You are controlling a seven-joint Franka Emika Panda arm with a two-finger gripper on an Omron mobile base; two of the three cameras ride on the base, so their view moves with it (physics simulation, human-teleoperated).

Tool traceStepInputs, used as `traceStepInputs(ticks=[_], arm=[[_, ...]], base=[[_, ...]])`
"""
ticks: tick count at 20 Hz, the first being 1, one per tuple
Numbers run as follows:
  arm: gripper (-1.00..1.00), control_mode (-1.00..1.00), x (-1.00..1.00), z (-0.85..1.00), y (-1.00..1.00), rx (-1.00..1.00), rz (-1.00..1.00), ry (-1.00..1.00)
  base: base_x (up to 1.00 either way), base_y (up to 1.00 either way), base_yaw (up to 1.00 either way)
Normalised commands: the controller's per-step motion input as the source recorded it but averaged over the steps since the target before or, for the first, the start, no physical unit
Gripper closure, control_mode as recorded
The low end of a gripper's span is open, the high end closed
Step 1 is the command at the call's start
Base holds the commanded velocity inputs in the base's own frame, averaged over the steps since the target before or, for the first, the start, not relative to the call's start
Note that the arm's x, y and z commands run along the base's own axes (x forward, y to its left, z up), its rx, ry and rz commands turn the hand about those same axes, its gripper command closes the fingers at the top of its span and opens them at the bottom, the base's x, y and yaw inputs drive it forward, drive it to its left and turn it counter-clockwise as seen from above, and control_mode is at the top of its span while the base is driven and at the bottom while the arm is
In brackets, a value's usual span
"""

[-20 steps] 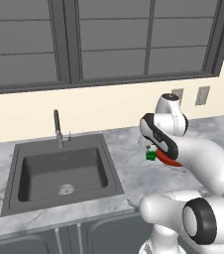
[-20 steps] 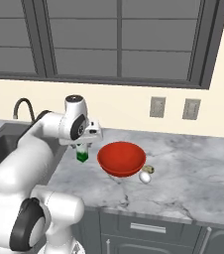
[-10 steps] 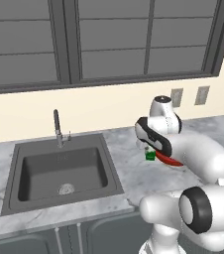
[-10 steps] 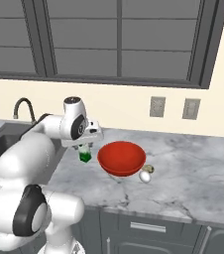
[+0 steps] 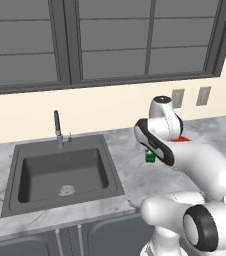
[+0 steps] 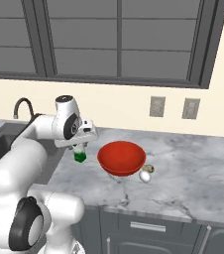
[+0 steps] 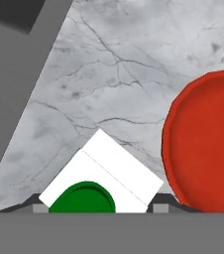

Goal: Gather the eggs and milk located in the vicinity of the sink area and place them right next to the bowl.

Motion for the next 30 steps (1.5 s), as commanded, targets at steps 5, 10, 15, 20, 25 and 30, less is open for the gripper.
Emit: traceStepInputs(ticks=[5,10,15,20,25,30], arm=[[1.0,-1.0,-0.01,-0.38,0.08,0.0,0.02,-0.17],[1.0,-1.0,0.03,-0.31,0.12,0.0,0.02,-0.1],[1.0,-1.0,0.26,0.0,0.02,-0.04,0.01,0.0],[1.0,-1.0,0.37,0.23,0.01,-0.06,0.0,0.05],[1.0,-1.0,0.17,0.31,0.02,-0.05,0.0,0.22],[1.0,-1.0,0.15,-0.15,0.0,0.0,0.0,0.13]], base=[[0.0,0.0,0.0],[0.0,0.0,0.0],[0.0,0.0,0.0],[0.0,0.0,0.0],[0.0,0.0,0.0],[0.0,0.0,0.0]])
